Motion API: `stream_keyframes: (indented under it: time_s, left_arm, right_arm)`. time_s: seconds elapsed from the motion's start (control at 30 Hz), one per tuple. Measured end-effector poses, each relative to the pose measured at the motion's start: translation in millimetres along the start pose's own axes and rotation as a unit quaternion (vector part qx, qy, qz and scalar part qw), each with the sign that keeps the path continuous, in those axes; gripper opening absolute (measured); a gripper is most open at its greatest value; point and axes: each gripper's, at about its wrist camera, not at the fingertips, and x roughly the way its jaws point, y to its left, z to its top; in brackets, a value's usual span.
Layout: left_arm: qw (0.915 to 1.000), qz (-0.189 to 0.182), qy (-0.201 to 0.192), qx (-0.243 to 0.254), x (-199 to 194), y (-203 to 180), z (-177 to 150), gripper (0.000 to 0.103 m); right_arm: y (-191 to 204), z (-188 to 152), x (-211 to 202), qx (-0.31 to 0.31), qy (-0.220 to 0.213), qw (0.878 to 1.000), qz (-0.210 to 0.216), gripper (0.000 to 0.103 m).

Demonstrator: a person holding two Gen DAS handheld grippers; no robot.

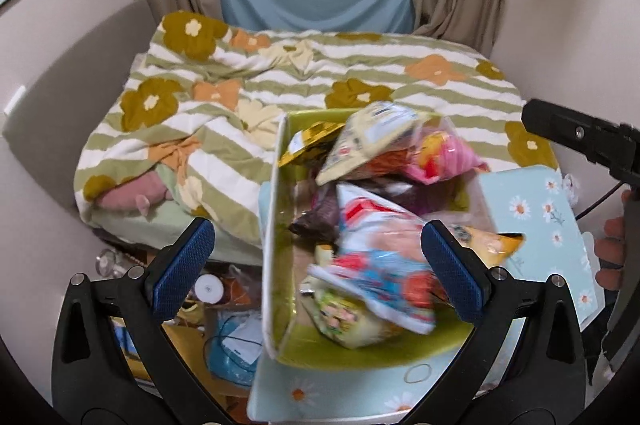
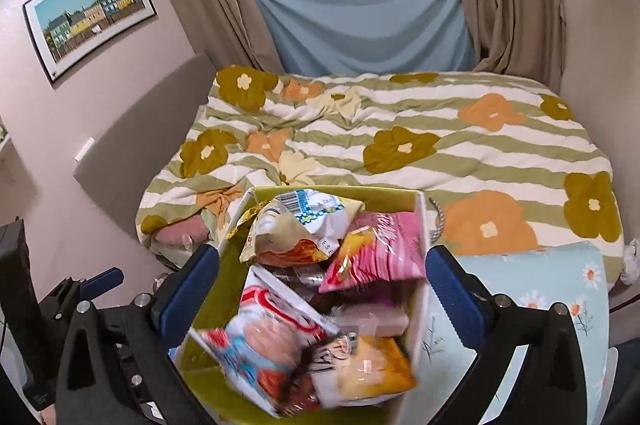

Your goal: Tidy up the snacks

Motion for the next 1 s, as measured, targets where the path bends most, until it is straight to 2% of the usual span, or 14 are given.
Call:
stream_keyframes:
  time_s: [0.3,0.5,0.7,1.0]
  left_arm:
    - [0.9977,0.003,-0.068,-0.001,-83.0,-51.4,-24.0,0.103]
    - [0.9931,0.021,-0.115,0.013,-130.8,-84.6,-42.9,0.103]
    - [0.9909,0.009,-0.133,0.017,-155.4,-102.5,-59.3,0.103]
    - [0.9908,0.005,-0.133,0.022,-165.1,-120.4,-76.9,0.103]
  right_arm:
    - [-19.2,-33.1,-102.5,0.001,-0.044,0.999,-0.031,0.103]
    - [-35.5,-64.1,-164.1,-0.009,-0.072,0.994,-0.076,0.103]
    - [-43.2,-89.4,-197.2,-0.023,-0.09,0.987,-0.129,0.103]
    - [-56.7,-119.2,-215.4,-0.027,-0.095,0.981,-0.169,0.103]
